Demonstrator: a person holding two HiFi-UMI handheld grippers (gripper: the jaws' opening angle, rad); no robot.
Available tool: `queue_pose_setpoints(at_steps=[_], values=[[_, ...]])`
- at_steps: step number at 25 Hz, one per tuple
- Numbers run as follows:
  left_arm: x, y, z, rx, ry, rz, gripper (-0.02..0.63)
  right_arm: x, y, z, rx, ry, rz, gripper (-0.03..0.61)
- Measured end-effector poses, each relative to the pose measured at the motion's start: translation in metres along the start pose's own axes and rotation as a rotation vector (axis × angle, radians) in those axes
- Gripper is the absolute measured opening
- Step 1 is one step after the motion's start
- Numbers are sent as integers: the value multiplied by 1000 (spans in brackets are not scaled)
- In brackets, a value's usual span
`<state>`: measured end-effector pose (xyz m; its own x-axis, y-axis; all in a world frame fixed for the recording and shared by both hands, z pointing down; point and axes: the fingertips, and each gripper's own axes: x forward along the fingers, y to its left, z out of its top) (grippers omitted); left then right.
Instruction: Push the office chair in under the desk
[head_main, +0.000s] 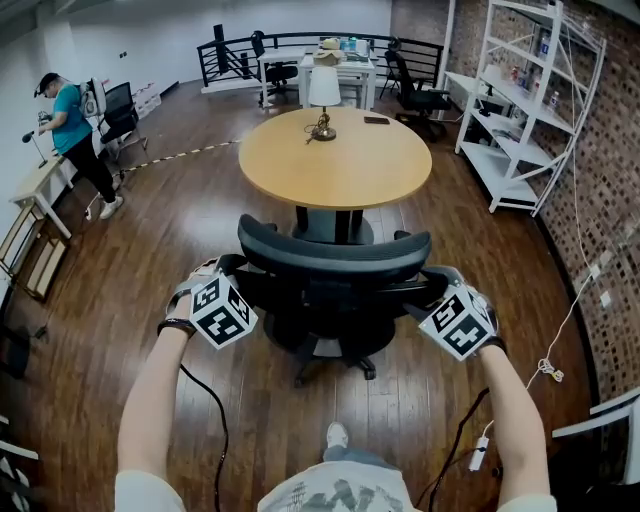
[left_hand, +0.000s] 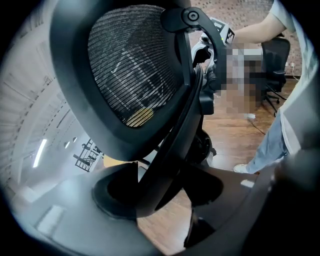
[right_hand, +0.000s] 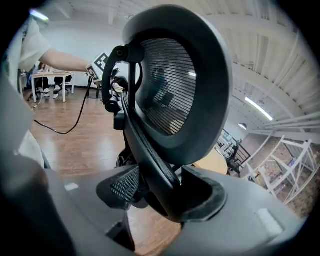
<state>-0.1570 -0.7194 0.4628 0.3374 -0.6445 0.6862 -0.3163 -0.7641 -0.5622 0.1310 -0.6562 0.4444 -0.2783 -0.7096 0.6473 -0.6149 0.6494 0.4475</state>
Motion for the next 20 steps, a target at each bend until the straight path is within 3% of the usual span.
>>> queue_pose_setpoints(at_steps=[20], values=[[56,59,14,-34,20,6,287,57,-64,15,-5,6,9,264]])
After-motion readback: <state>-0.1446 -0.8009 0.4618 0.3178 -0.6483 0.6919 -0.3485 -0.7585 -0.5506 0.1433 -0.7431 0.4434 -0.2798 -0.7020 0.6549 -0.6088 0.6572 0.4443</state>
